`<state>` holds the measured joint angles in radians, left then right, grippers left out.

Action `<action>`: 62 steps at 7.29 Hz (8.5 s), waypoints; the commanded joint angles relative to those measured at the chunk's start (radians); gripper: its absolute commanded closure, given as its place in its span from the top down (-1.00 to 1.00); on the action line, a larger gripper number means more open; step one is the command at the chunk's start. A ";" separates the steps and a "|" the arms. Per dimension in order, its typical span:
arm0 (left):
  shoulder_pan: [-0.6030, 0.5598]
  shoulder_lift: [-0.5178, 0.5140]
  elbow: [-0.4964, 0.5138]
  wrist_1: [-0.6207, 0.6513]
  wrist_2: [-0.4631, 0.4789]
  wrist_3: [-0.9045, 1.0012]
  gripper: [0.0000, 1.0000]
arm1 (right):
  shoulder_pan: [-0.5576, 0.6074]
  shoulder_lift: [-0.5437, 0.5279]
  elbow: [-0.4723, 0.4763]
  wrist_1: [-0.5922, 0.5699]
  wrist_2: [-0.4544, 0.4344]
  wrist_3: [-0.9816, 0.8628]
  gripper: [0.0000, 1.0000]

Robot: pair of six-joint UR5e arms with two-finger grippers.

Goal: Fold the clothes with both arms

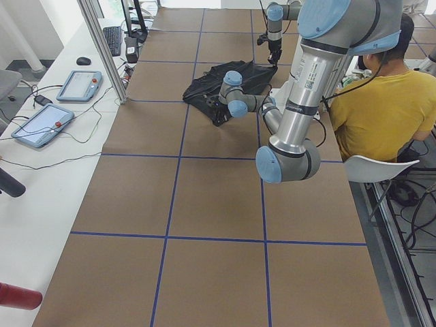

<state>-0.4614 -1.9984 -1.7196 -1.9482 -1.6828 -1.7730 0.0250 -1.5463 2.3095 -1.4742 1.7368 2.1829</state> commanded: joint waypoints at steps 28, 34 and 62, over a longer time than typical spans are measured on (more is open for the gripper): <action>-0.402 -0.287 0.544 -0.445 -0.117 0.437 1.00 | 0.219 0.371 -0.225 -0.148 -0.214 -0.367 1.00; -0.401 -0.194 0.454 -0.445 -0.115 0.425 1.00 | 0.145 0.497 -0.427 -0.251 -0.224 -1.049 0.16; -0.401 -0.195 0.453 -0.442 -0.112 0.385 1.00 | 0.177 0.476 -0.401 -0.342 -0.214 -0.931 -1.00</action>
<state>-0.8621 -2.1934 -1.2671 -2.3899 -1.7948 -1.3882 0.1997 -1.0719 1.9076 -1.8162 1.5218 1.2527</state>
